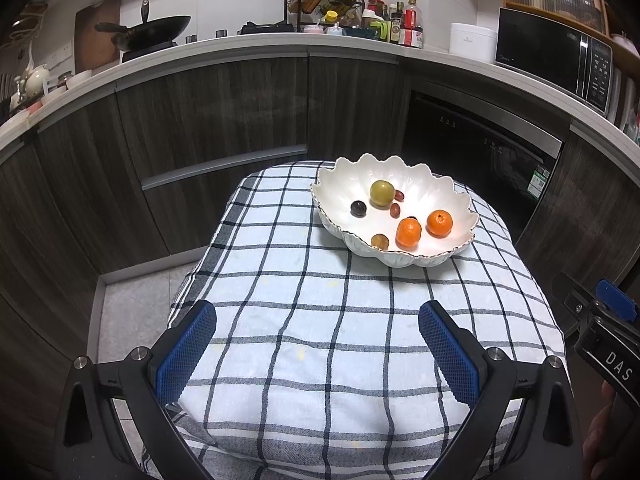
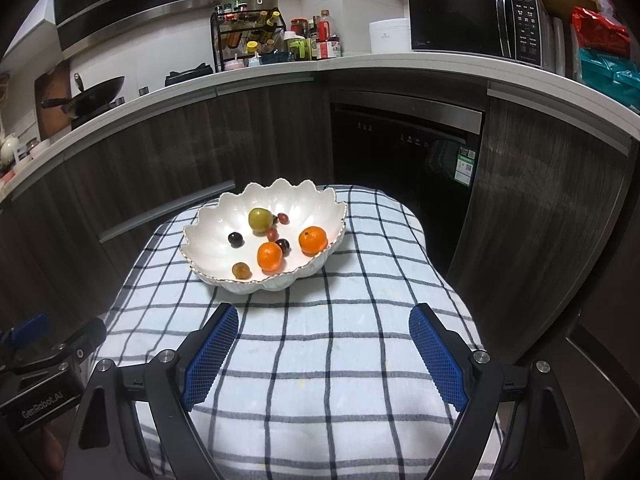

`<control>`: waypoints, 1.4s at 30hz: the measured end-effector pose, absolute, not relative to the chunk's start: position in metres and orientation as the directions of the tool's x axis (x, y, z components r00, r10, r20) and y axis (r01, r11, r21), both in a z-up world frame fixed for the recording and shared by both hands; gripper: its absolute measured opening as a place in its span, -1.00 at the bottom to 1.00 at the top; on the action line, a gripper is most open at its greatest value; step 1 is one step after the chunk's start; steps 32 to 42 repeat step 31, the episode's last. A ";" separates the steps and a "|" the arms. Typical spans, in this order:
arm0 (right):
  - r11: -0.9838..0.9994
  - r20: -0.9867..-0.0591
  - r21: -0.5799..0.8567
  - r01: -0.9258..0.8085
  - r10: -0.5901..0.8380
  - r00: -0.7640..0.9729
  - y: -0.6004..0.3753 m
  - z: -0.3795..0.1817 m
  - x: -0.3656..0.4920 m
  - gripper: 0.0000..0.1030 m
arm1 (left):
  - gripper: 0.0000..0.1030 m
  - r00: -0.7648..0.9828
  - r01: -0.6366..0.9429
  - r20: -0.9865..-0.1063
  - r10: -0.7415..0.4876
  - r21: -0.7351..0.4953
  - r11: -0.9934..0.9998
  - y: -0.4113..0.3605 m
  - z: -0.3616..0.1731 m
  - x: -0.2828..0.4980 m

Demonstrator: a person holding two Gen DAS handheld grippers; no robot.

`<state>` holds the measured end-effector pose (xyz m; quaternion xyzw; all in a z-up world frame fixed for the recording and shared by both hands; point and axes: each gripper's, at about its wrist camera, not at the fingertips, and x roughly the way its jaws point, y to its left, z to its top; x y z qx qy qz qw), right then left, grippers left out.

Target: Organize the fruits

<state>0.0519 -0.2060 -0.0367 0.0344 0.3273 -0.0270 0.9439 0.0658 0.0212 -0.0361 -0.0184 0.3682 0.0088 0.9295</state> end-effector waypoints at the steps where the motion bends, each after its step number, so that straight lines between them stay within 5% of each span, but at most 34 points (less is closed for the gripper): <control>1: 0.996 -0.620 0.047 0.074 -0.029 0.784 -0.206 -0.037 0.052 0.72 | 1.00 0.728 -0.031 -0.685 0.003 -0.029 0.999 0.021 -0.036 0.066; 42: 0.995 -0.628 0.050 0.085 -0.035 0.777 -0.209 -0.041 0.053 0.72 | 1.00 0.689 -0.032 -0.725 -0.002 -0.033 0.999 0.020 -0.048 0.071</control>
